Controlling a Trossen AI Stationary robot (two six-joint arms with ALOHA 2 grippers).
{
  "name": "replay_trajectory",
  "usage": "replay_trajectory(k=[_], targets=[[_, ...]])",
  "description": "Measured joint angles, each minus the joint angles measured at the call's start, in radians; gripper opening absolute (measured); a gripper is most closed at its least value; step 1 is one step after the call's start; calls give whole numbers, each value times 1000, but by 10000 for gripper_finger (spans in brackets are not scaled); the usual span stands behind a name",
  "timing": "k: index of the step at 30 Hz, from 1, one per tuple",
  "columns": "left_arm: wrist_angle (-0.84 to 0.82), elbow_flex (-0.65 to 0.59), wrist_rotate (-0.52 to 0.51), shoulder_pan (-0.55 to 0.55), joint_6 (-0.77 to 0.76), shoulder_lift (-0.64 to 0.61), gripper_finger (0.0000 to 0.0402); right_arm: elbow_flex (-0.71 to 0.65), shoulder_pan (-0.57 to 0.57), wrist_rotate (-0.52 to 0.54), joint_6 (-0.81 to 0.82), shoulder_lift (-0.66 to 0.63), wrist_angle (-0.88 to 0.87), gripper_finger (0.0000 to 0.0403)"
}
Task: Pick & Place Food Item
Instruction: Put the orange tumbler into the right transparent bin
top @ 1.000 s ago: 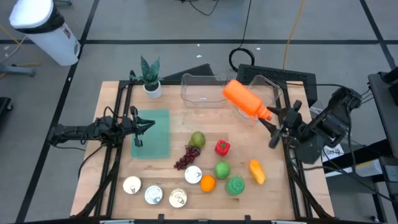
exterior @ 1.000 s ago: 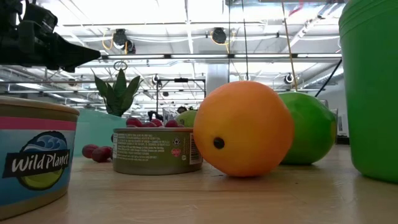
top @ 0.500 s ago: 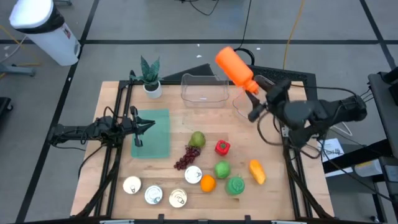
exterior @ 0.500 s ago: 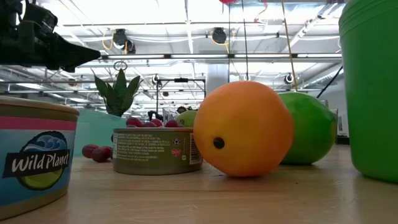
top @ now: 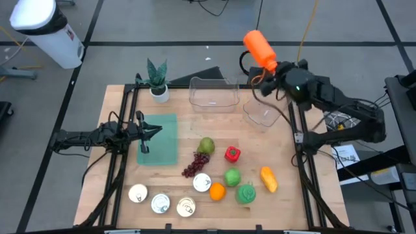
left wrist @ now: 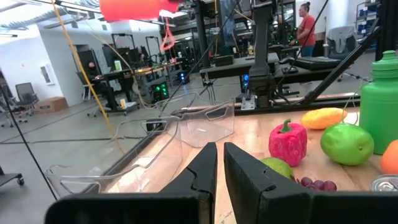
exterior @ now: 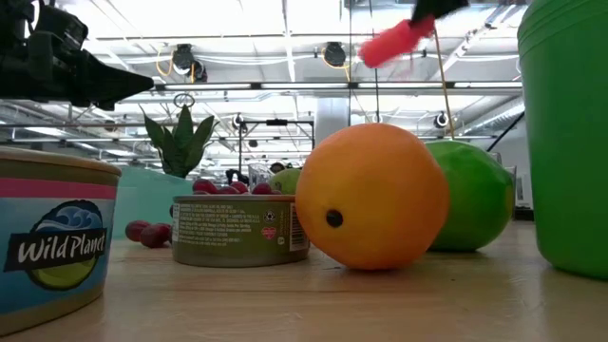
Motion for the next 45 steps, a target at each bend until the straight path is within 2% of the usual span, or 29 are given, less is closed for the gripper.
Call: replay_trajectory(k=[2,6,13,17,20,25,31,34,45], targets=[[0,0,0,0,0,0,42,0,-80,-68,70,2,-120,209],[0,0,0,0,0,0,42,0,-194,-279,218,2,-332,210],[0,0,0,0,0,0,42,0,-223,-305,383,7,-603,210],[0,0,0,0,0,0,42,0,-223,-389,424,18,-690,210],[0,0,0,0,0,0,42,0,-224,-449,396,35,-717,210],[0,0,0,0,0,0,42,0,-269,-659,296,85,-762,210],[0,0,0,0,0,0,42,0,-333,-822,172,168,-775,210],[0,0,0,0,0,0,42,2,-362,-851,129,208,-780,210],[0,0,0,0,0,0,42,55,-400,-853,49,323,-808,210]])
